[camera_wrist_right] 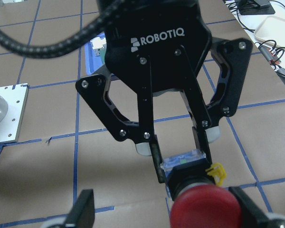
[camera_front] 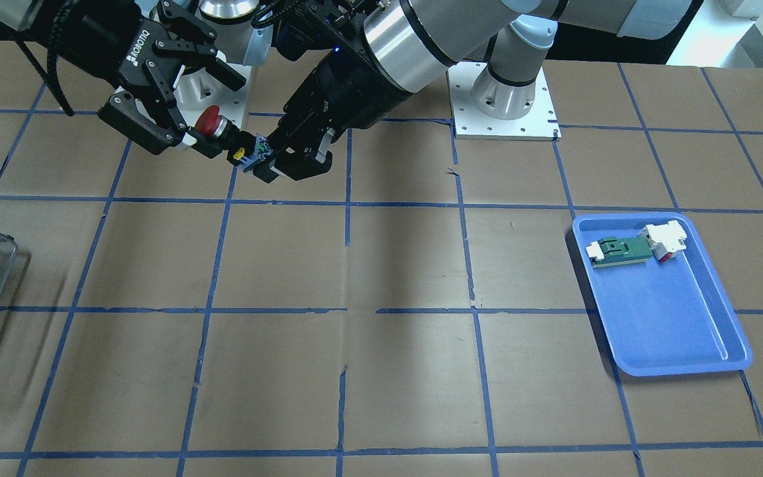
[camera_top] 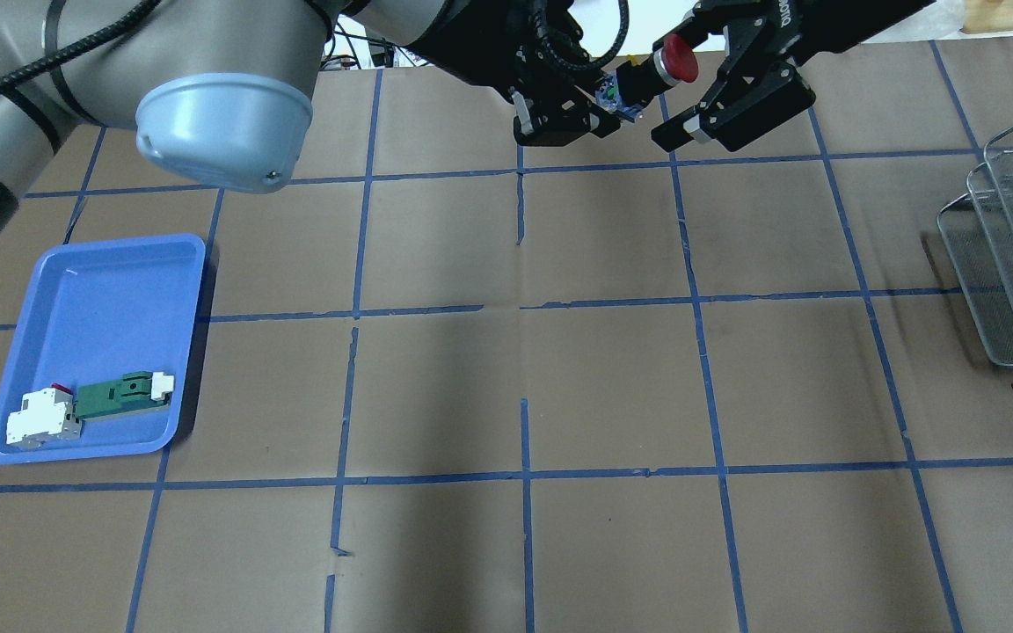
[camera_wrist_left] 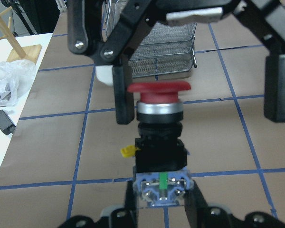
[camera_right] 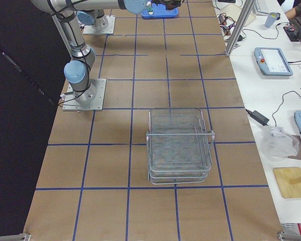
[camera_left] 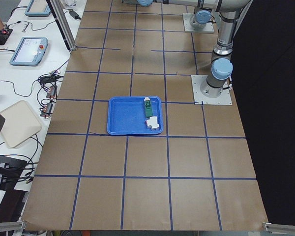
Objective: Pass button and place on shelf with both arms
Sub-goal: 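Close the right gripper on the red button and open the left gripper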
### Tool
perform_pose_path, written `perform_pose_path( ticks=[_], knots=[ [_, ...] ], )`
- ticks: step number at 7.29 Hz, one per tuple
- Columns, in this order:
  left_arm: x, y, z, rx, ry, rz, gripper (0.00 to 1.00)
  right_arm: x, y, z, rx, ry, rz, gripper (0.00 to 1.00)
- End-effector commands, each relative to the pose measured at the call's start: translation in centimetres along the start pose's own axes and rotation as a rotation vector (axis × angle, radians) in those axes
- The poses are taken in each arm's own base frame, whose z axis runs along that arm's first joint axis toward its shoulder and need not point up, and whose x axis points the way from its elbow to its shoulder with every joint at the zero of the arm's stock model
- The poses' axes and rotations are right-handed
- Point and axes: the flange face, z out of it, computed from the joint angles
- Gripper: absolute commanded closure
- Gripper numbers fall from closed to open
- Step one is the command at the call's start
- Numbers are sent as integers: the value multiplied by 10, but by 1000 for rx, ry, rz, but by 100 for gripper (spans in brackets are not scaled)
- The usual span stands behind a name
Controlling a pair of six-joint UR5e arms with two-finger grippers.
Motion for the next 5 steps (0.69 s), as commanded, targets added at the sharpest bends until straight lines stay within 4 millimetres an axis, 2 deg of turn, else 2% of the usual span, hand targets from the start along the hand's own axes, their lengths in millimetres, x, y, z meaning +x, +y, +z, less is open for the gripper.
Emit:
perform_pose_path(
  ticks=[1,4,5],
  knots=[
    [7,-2,-4,1,-2,-7,100,-3,-5,-2,18,6,0,6],
    [15,-6,-10,2,-7,-5,100,-3,-5,-3,13,10,0,82],
    [15,-6,-10,2,-7,-5,100,-3,-5,-3,13,9,0,94]
  ],
)
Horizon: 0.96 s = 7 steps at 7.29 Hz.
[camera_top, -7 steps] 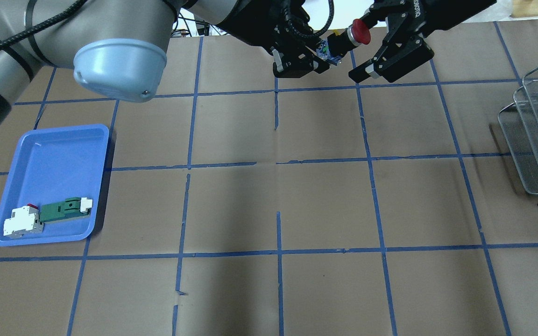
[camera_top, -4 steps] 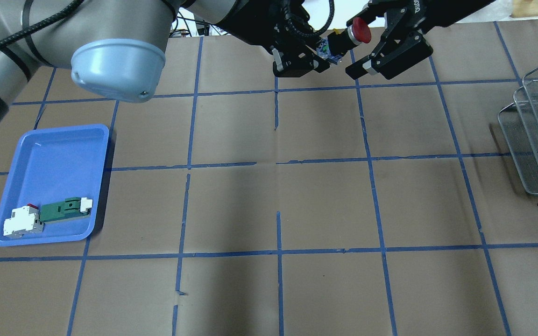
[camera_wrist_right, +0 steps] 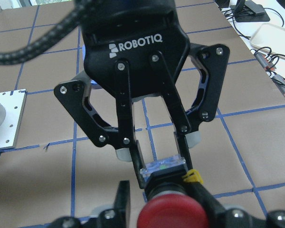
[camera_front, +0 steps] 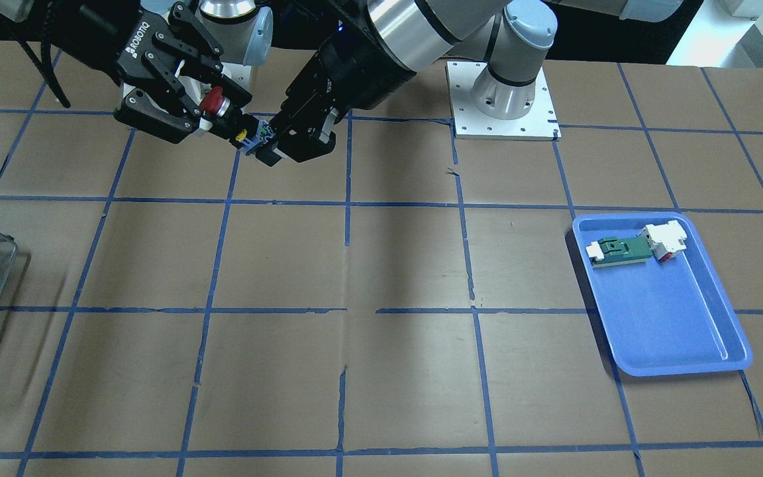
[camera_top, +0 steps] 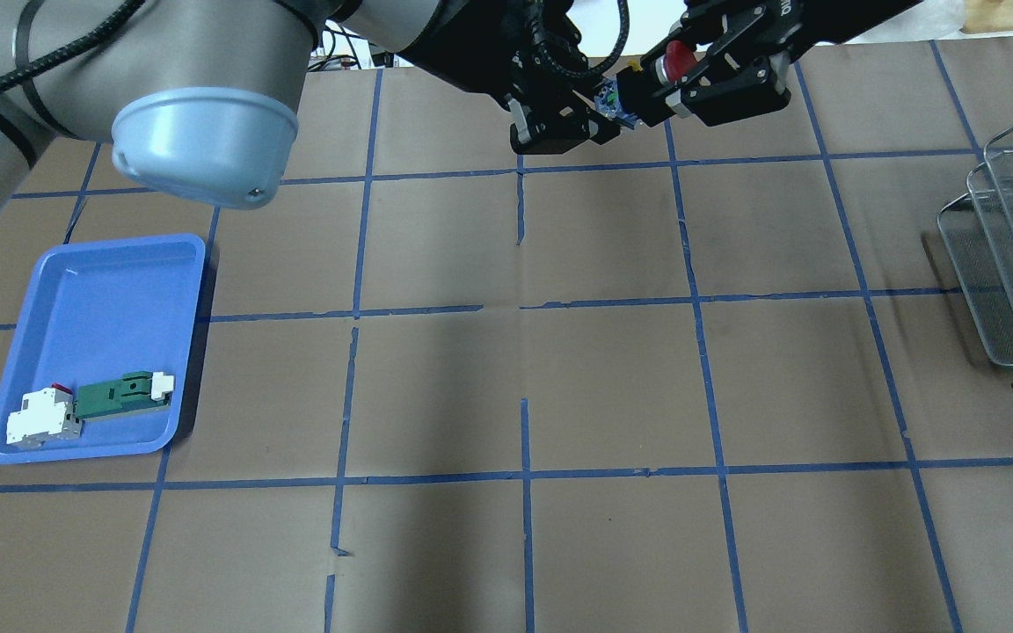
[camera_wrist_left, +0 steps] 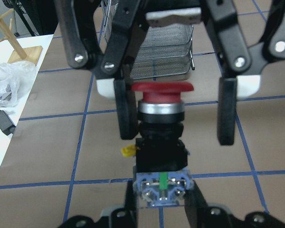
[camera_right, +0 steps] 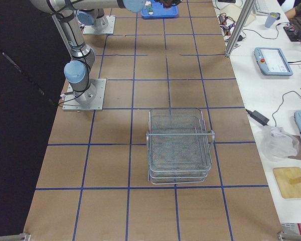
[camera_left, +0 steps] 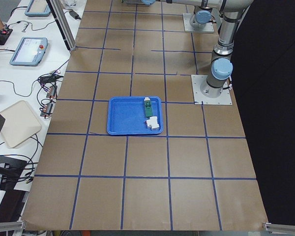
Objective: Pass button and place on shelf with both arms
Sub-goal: 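Close the right gripper on the red button and open the left gripper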
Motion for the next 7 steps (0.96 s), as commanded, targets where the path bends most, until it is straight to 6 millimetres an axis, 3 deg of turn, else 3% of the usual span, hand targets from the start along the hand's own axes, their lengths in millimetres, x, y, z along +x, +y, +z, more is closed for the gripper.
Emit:
perform_pose_path(
  ticks=[1,2,3,4,7],
  knots=[
    [1,-1,-1,2,-1,-1,100,0,0,0,-2,-2,2,100],
    [1,-4,-2,5,-4,0,89,-1,1,1,-2,-5,16,100],
    [2,-6,-5,4,-9,-58,31,-1,0,0,-4,-4,42,100],
    [3,-6,-7,-5,-14,-84,0,-1,1,1,-2,-6,45,100],
    [4,-13,-26,-23,-49,-108,0,2,3,-1,-31,1,113,100]
  ],
)
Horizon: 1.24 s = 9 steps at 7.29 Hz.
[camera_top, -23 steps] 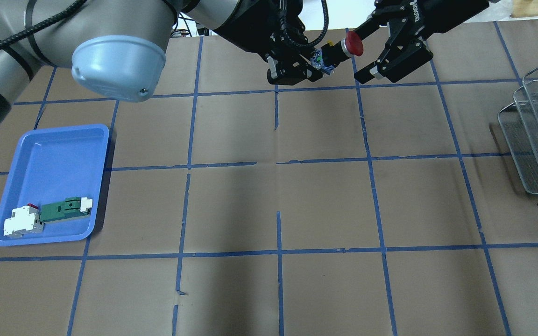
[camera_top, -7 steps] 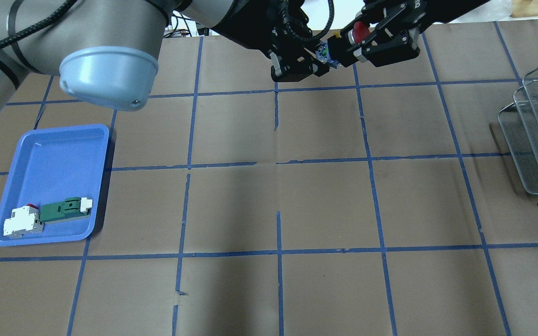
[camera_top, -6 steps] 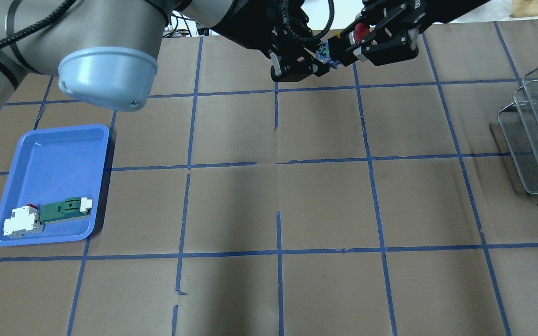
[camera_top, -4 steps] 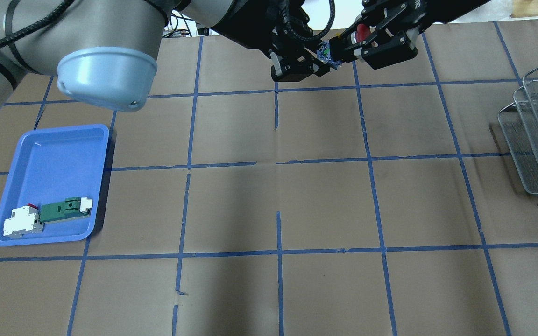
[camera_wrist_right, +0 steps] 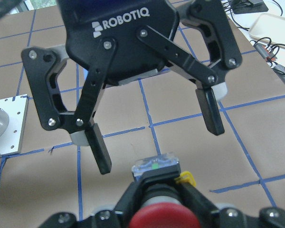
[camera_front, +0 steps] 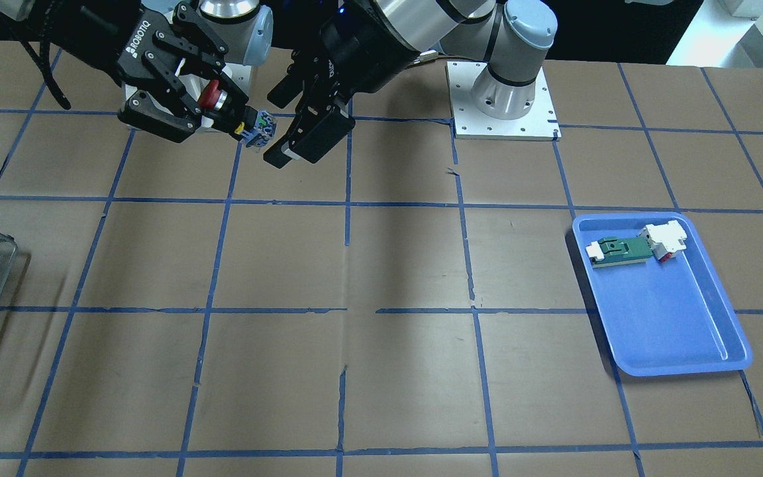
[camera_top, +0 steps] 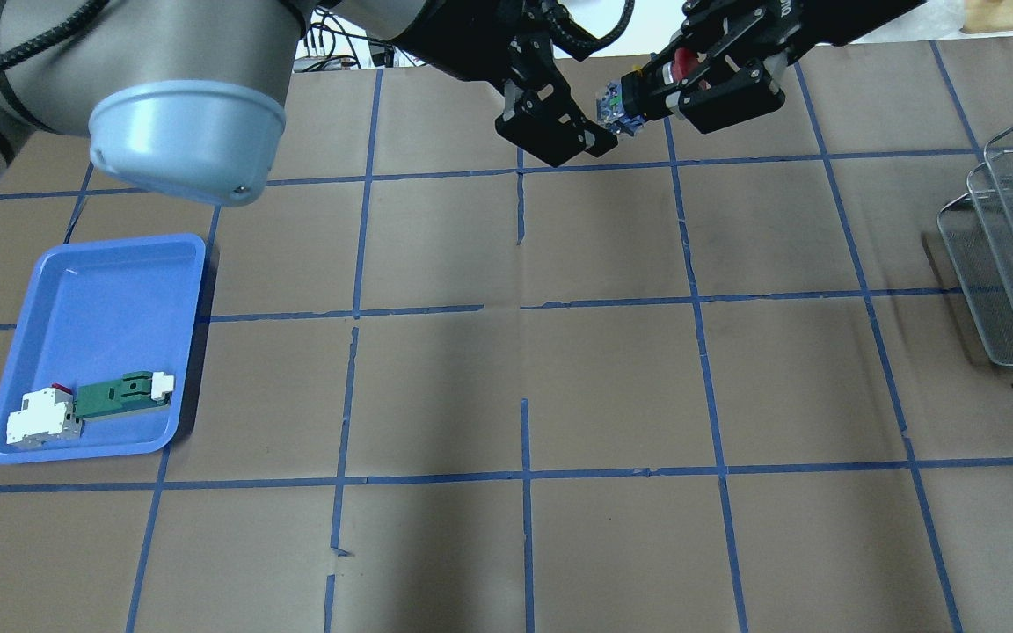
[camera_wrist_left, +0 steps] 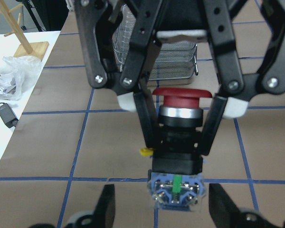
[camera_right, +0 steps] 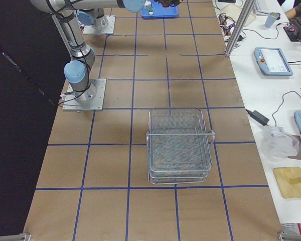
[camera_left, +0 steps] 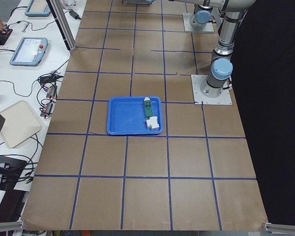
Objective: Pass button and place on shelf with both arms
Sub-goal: 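Close the right gripper on the red button and open the left gripper, then carry the button toward the mesh basket with the right gripper while the left arm withdraws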
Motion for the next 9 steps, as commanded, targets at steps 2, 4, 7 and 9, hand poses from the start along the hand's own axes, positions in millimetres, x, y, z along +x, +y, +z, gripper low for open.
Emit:
perform_pose_path(
  ticks=[2,4,7,9],
  knots=[
    [-3,20,-24,-181,-127,-158,0,25,47,-25,-145,65,139,100],
    [-21,87,-49,-456,-214,-478,0,79,157,-75,-341,136,316,100],
    [-36,172,-86,-615,-326,-690,0,119,327,-176,-660,273,459,100],
    [-47,194,-112,-667,-499,-733,0,144,398,-192,-769,285,407,100]
  ],
)
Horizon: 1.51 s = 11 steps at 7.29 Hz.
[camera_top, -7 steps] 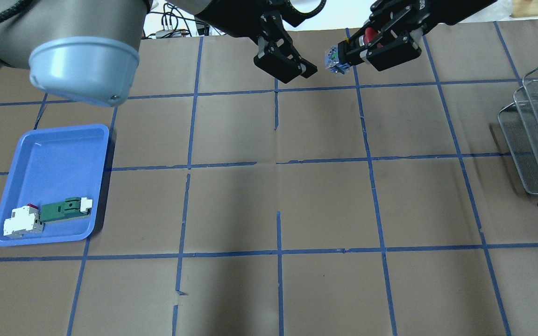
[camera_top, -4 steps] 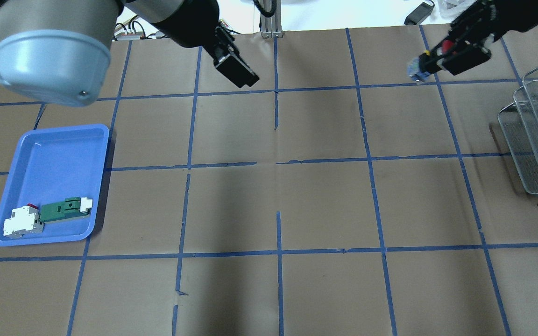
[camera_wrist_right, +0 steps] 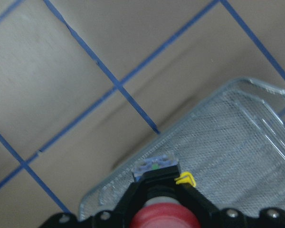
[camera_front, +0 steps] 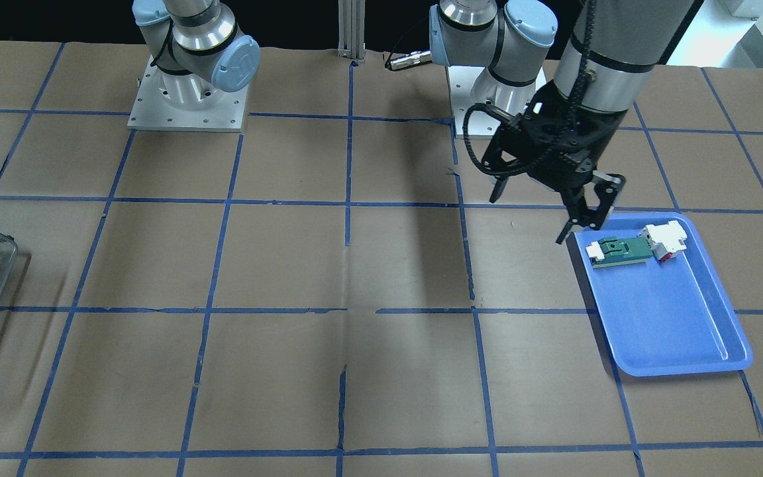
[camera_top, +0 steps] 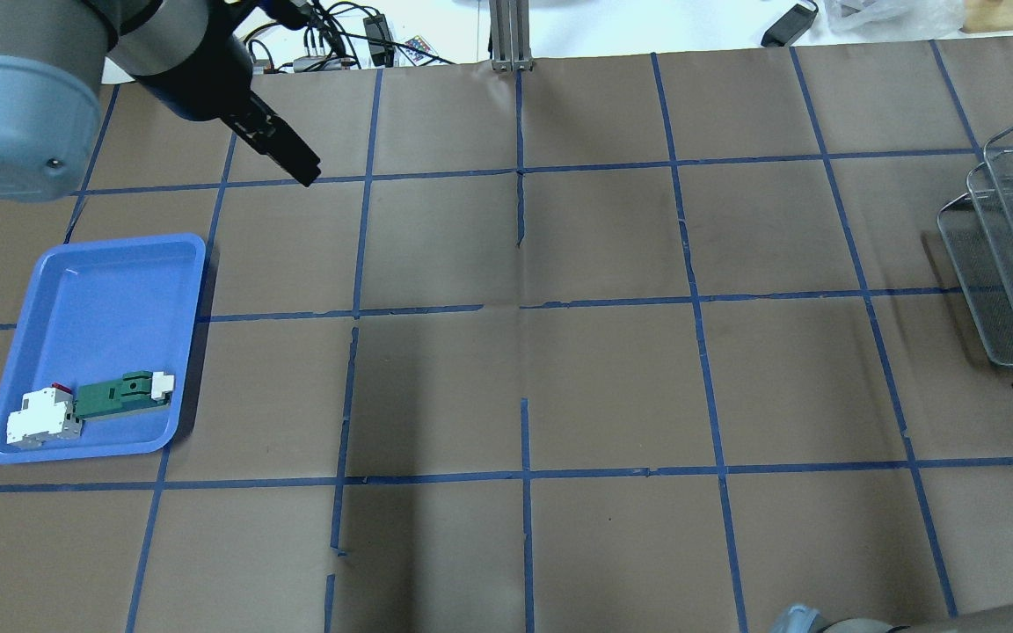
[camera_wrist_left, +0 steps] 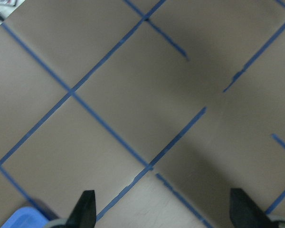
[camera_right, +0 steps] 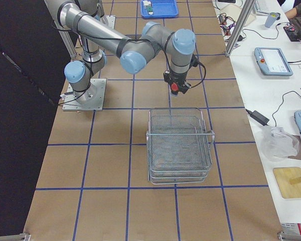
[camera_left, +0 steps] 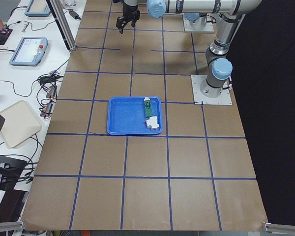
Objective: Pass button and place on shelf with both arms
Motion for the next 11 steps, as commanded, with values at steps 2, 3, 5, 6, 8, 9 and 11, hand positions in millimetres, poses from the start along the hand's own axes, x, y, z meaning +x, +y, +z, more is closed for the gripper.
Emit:
perform_pose_path(
  ticks=[2,3,5,6,8,9,11],
  knots=[
    [-6,26,-7,-15,-78,-193,0,41,52,36,-64,28,-31,100],
    [-3,32,-16,-50,-84,-262,0,45,55,39,-64,40,-60,94],
    [5,48,-26,-142,-111,-295,0,48,54,47,-49,26,-56,32],
    [10,51,-32,-141,-111,-300,0,45,52,42,-51,34,-45,19],
    [14,55,-33,-140,-91,-315,0,26,38,16,-29,63,93,6],
    [14,54,-33,-134,-95,-391,0,4,10,-6,-26,74,138,5],
    [17,59,-32,-178,-88,-469,0,-69,-69,-47,-34,34,299,2]
  ],
)
